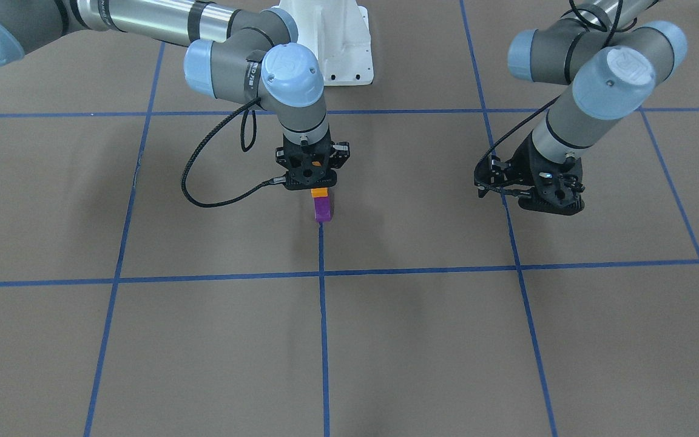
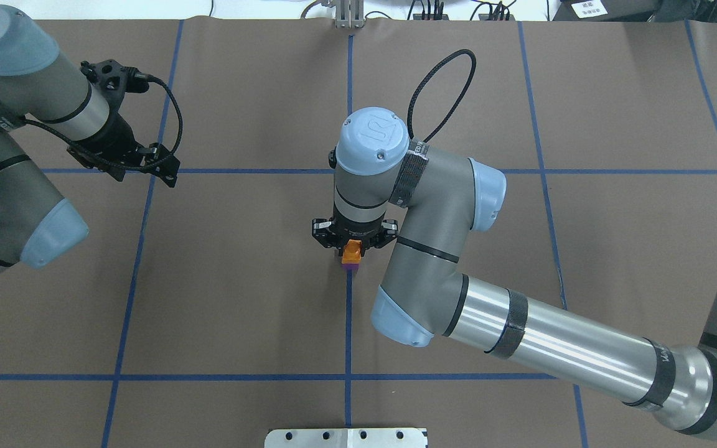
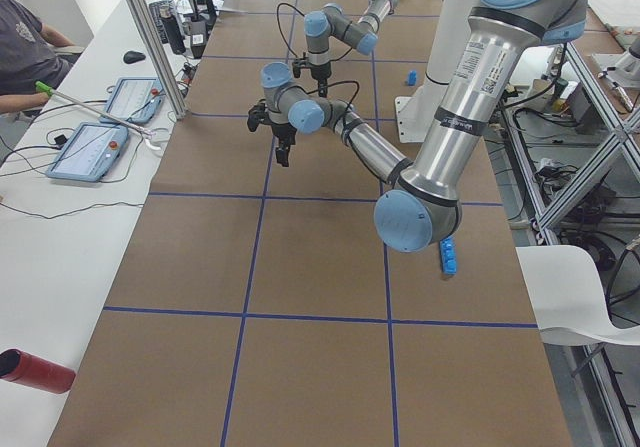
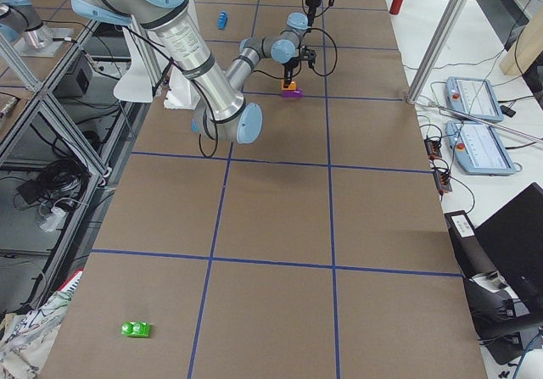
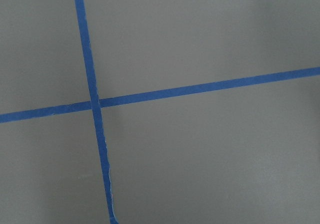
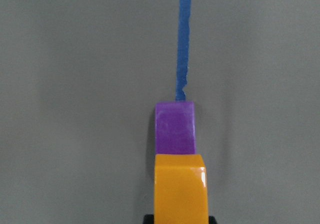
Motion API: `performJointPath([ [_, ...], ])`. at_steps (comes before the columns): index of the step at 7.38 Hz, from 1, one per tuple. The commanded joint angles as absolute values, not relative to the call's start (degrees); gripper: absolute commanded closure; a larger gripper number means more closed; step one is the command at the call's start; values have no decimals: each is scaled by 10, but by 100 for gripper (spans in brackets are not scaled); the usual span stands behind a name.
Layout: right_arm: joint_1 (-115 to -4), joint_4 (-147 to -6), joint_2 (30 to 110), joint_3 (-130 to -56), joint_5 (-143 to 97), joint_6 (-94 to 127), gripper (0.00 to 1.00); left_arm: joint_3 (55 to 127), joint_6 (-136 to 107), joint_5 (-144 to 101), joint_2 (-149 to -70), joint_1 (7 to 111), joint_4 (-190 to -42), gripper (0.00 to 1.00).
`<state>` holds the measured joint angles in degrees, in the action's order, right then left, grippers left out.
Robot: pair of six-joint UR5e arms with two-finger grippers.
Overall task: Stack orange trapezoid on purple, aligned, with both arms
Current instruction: 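Lower the orange block onto the purple block, aligning their edges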
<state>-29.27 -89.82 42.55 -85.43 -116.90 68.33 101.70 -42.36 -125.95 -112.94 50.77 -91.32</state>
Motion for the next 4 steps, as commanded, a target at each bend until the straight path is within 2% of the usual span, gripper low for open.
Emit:
performJointPath([
  [1,-292,-898,425,-851,-1169,679,100,1017,-425,-1259,-1129,507,-913,0],
  [4,-292,-898,425,-850,-1168,676,100,1018,-430,-1259,-1130,506,-914,0],
])
